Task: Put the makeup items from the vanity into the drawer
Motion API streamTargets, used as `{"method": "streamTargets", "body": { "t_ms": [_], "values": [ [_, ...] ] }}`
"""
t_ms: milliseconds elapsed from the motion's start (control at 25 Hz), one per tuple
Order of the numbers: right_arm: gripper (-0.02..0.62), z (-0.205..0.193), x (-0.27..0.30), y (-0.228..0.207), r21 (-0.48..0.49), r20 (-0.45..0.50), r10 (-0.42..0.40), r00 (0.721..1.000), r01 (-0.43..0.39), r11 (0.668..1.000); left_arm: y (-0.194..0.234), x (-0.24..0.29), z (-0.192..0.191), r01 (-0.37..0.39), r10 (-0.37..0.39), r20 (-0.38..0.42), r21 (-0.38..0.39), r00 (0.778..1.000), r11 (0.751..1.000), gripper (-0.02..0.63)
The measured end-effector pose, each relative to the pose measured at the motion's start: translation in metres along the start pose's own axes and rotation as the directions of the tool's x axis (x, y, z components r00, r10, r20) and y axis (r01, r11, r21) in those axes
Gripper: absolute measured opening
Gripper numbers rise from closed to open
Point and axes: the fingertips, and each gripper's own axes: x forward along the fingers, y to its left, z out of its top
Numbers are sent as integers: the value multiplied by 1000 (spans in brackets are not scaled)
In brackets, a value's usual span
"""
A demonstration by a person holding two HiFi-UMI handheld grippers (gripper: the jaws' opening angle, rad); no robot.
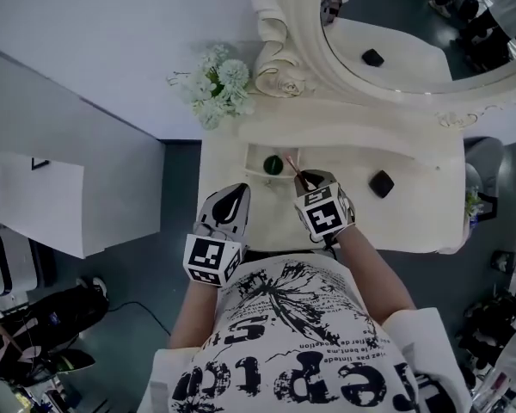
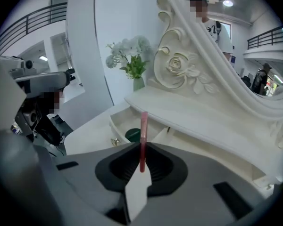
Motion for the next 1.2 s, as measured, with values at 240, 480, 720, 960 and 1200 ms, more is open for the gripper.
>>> {"method": "streamTargets", "body": {
  "t_ms": [240, 480, 720, 960, 1200],
  "values": [
    [52, 25, 25, 30, -95, -57, 62, 996, -68, 993, 42, -26, -4, -95, 96, 7, -40, 995, 995, 20],
    [52, 38, 45, 42, -176, -98, 90, 991, -106, 979, 60, -39, -12, -144, 145, 0, -83, 989, 986, 19],
    [170, 49, 49, 39, -160, -54, 67, 996, -75, 984, 66, -44, -15, -158, 158, -10, -86, 987, 984, 20],
    [175, 47, 42, 28, -89, -18, 48, 999, -50, 995, 63, -39, -13, -141, 141, -6, -74, 990, 987, 20],
    [179, 36, 25, 2, 10, 20, -5, 1000, 5, 1000, 48, -21, -6, -83, 83, -1, -50, 997, 995, 20]
  ]
}}
